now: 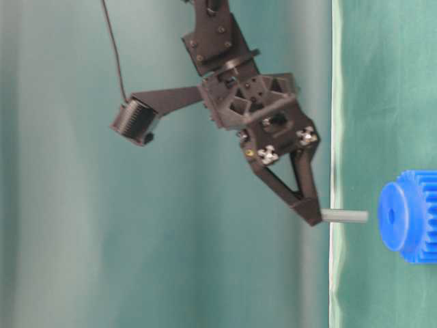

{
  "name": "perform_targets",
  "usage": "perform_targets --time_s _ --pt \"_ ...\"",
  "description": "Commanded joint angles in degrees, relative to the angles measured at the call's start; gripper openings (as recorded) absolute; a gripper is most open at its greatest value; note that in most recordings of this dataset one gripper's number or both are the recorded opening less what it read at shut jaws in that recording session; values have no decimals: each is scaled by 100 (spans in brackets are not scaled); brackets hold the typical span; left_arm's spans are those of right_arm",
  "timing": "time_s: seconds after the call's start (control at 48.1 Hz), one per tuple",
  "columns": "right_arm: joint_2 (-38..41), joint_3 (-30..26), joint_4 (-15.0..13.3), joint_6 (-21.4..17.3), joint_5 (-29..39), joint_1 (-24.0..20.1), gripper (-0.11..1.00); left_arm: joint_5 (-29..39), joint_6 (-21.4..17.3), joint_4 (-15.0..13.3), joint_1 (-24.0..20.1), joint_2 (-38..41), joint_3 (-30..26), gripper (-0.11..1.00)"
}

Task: Insert the shaft placed at a random location into the center hole of the medium gear at another random location.
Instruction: 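Align the held shaft above the gear's center hole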

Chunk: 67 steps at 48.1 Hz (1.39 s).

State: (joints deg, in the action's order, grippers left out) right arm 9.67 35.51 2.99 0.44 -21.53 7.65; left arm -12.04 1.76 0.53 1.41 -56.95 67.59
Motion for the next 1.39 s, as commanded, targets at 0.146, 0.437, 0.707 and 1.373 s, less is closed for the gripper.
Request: perform_targets --time_s 0.146,0.437,0.707,1.373 --pt "88 -176 18 53 -9 -18 13 -26 9 18 18 44 -158 0" --pt "123 -176 26 44 -9 -18 13 -26 9 18 18 44 -158 0" --pt "-70 -185 18 44 44 -18 13 -18 9 18 18 44 -158 0" --pt "-167 -193 0 53 158 -62 13 -18 9 18 18 44 -158 0"
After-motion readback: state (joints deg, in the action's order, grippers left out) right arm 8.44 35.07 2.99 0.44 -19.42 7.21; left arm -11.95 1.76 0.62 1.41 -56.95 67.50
